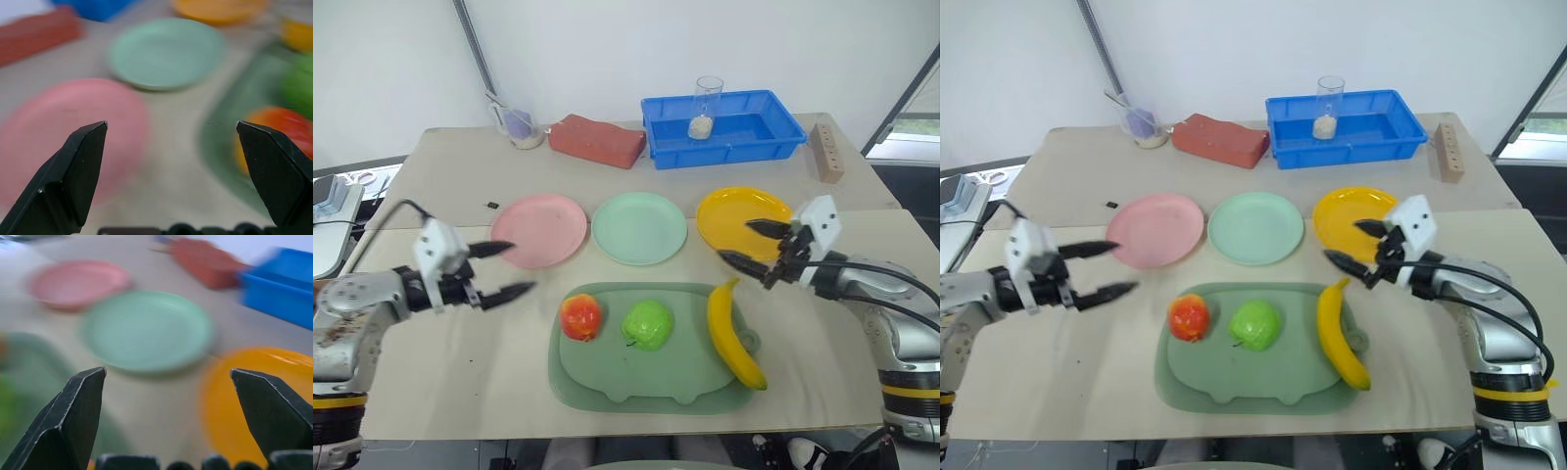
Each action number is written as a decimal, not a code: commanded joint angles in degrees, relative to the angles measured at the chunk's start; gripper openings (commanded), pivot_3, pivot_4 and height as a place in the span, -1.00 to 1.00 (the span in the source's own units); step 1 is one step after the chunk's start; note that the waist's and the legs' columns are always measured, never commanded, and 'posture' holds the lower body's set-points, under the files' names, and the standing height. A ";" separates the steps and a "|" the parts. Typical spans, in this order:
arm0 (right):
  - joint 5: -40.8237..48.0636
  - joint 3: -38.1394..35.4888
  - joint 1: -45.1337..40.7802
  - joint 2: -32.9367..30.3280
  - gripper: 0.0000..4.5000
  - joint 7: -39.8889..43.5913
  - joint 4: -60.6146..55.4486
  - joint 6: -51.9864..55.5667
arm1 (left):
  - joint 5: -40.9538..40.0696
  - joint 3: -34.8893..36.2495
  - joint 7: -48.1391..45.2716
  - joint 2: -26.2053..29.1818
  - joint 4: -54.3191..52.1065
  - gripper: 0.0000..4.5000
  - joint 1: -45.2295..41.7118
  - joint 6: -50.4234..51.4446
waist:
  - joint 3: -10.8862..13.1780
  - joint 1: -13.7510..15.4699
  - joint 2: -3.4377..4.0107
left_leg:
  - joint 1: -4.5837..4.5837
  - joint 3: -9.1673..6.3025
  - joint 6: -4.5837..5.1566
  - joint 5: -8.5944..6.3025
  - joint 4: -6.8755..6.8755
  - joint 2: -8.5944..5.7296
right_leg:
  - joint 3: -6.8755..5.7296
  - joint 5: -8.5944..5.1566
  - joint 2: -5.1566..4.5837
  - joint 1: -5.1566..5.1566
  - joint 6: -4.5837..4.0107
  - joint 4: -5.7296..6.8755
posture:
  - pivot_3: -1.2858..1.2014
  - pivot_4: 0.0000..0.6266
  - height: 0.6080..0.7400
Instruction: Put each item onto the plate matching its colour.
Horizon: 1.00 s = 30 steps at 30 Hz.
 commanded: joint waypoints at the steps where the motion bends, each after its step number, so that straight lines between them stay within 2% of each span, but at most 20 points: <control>1: 6.45 1.55 -1.81 -1.93 1.00 3.81 -7.46 5.06 | 1.52 -3.42 -4.05 0.35 -2.10 1.00 -1.30 -3.92 | 0.01 0.05 -0.01 | 0.01 0.00 0.00 0.00 0.00 0.00 | 0.00 -0.01 0.00 -0.01 -0.02 -0.01 | 0.03 -0.52 1.00; 4: 11.84 3.07 -3.28 -3.14 1.00 5.99 -12.31 9.14 | 5.51 -9.12 -6.29 -1.80 1.17 1.00 -3.90 -9.09 | 0.01 0.47 -0.01 | 0.01 0.03 -0.01 -0.01 0.00 -0.01 | 0.00 -0.04 -0.03 -0.01 -0.08 -0.03 | 0.03 -0.52 1.00; 8: 14.64 3.81 -4.78 -4.96 1.00 6.96 -15.55 11.69 | 10.84 -14.50 -6.01 -6.67 9.61 1.00 -8.60 -15.27 | 0.03 0.85 -0.08 | -0.03 0.01 -0.01 -0.01 0.02 -0.01 | -0.01 -0.06 -0.03 -0.07 -0.11 -0.06 | 0.03 -0.52 1.00; 13: 19.24 2.63 -5.22 -6.21 1.00 5.26 -18.68 14.78 | 14.47 -17.94 -3.92 -12.52 16.04 1.00 -11.68 -18.95 | 0.02 1.37 -0.08 | -0.10 0.02 0.01 0.01 0.09 -0.01 | -0.02 -0.05 -0.02 -0.12 -0.11 -0.04 | 0.03 -0.52 1.00; 22: 23.02 1.27 -3.82 -8.19 1.00 2.82 -21.95 15.71 | 15.85 -19.49 -5.22 -13.45 19.30 1.00 -12.01 -19.36 | 0.01 1.36 -0.09 | -0.04 -0.05 0.04 0.01 0.20 0.01 | -0.04 -0.05 0.08 -0.06 -0.10 0.05 | 0.03 -0.52 1.00; 25: 22.63 1.47 -4.01 -8.04 1.00 2.16 -21.58 15.20 | 14.94 -18.98 -5.64 -13.71 19.40 0.63 -12.17 -19.11 | 0.01 1.36 -0.09 | -0.07 -0.04 0.03 0.01 0.32 0.01 | -0.04 -0.05 0.05 -0.02 -0.10 0.04 | 0.03 -0.52 1.00; 26: 22.60 1.61 -4.19 -8.00 1.00 2.01 -21.48 15.18 | 14.52 -18.73 -5.76 -13.70 19.17 0.45 -12.20 -18.69 | 0.01 1.36 -0.09 | -0.07 -0.03 0.02 0.01 0.33 0.01 | -0.04 -0.04 0.05 -0.02 -0.10 0.03 | 0.03 -0.52 1.00; 27: 22.61 1.77 -4.43 -7.93 1.00 1.87 -21.36 15.22 | 14.24 -18.52 -5.80 -13.63 18.84 0.37 -12.20 -18.37 | 0.01 1.36 -0.09 | -0.08 -0.03 0.02 0.00 0.33 0.01 | -0.03 -0.04 0.04 -0.02 -0.10 0.02 | 0.03 -0.52 1.00; 30: 22.38 2.22 -4.92 -7.75 1.00 1.69 -20.98 15.10 | 14.09 -18.26 -5.54 -13.46 18.06 0.37 -12.01 -17.91 | 0.01 1.39 -0.09 | -0.09 -0.03 0.02 0.00 0.33 0.01 | -0.04 -0.04 0.03 -0.02 -0.10 0.02 | 0.03 -0.52 1.00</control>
